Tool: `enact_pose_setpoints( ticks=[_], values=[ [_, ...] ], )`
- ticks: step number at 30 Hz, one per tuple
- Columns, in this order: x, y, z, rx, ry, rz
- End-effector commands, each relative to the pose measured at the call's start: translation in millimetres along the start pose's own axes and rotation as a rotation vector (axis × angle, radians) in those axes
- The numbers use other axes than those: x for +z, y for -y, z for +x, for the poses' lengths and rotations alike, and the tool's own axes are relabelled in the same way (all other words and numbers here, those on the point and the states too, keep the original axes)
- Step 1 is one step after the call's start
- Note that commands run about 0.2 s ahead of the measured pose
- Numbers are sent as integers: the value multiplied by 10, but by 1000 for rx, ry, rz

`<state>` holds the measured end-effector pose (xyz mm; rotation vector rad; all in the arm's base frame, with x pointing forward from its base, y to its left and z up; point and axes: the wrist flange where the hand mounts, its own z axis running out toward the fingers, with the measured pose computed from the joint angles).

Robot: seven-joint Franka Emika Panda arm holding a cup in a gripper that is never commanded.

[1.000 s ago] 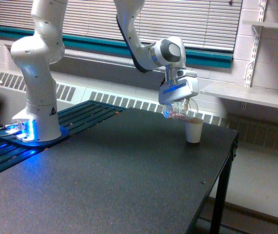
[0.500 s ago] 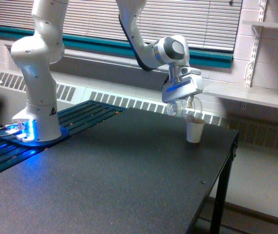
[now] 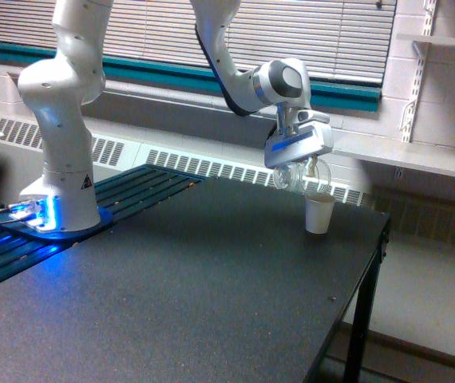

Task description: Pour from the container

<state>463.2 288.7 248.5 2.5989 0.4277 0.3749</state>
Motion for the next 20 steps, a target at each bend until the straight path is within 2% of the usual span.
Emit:
enact_pose_setpoints(
  ticks=[1, 12, 20],
  values=[
    [-121, -6, 64, 1, -26, 6],
    [-244, -117, 215, 74, -79, 33],
    [-252, -228, 297, 113, -107, 39]
  ],
)
